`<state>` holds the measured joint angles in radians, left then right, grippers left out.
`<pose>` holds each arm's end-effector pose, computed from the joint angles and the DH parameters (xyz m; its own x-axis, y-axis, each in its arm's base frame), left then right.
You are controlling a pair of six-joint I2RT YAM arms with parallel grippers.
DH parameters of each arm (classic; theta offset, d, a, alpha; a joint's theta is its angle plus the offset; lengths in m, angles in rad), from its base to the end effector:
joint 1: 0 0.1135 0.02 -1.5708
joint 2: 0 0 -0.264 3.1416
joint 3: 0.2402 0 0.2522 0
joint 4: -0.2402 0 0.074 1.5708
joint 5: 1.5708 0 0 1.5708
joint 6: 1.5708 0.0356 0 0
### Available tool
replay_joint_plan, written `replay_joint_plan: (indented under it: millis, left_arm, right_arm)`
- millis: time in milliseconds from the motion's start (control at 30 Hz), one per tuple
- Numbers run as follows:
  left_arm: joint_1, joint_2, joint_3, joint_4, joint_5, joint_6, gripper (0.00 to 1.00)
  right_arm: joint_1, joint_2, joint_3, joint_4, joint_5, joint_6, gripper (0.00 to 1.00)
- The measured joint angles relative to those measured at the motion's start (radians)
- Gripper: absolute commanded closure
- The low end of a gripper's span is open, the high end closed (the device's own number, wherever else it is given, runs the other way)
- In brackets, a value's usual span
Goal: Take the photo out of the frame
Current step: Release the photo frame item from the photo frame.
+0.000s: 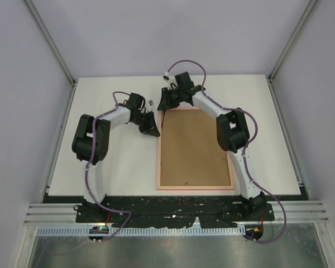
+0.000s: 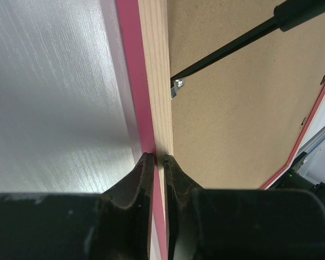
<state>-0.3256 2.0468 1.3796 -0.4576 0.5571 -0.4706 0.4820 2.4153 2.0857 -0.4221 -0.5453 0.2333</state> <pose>0.3876 -0.1507 0.1497 -0.9829 -0.0743 -0.1682 0.0470 0.7826 -0.6207 0.4742 0.2689 0.1950 -0.7579 -0.1734 -0.6289 -0.5723 0.6393 0.5135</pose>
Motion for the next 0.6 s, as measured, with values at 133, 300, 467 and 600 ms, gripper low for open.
replay_joint_plan:
  millis: [133, 300, 467, 600]
  left_arm:
    - [0.000, 0.000, 0.000, -0.001, 0.000, 0.000, 0.86]
    - [0.000, 0.002, 0.004, -0.007, -0.003, 0.000, 0.86]
    - [0.000, 0.002, 0.006, -0.011, -0.005, 0.000, 0.86]
    - [0.000, 0.002, 0.006, -0.012, -0.006, 0.000, 0.86]
  right_arm:
    - [0.000, -0.005, -0.013, 0.012, -0.008, -0.004, 0.92]
    - [0.001, -0.019, -0.031, 0.018, -0.013, -0.021, 0.92]
    - [0.006, -0.037, -0.050, 0.015, -0.014, -0.048, 0.92]
    - [0.013, -0.063, -0.076, 0.013, -0.004, -0.077, 0.92]
